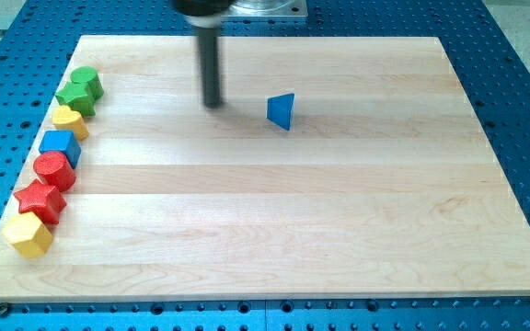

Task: Place the blue triangle to the top right of the green circle

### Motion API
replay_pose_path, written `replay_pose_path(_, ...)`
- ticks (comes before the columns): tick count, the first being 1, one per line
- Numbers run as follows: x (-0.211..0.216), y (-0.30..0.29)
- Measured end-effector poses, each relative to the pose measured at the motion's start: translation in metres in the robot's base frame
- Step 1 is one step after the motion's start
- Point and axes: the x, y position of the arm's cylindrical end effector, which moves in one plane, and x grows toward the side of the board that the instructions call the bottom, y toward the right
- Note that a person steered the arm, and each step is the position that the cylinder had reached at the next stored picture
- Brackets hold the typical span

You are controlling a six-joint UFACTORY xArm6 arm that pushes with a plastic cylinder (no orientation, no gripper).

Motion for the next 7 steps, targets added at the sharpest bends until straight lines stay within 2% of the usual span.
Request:
replay_pose_path(1, 0.033, 0.048)
replay_pose_path(2, 0.121, 0.094)
replay_pose_path(3, 0.073, 0.164)
replay_pose_path(4, 0.009, 0.139)
replay_pose_path(5, 0.008, 0.162)
replay_pose_path(6, -0.024, 0.153)
replay_pose_path(7, -0.036, 0.172)
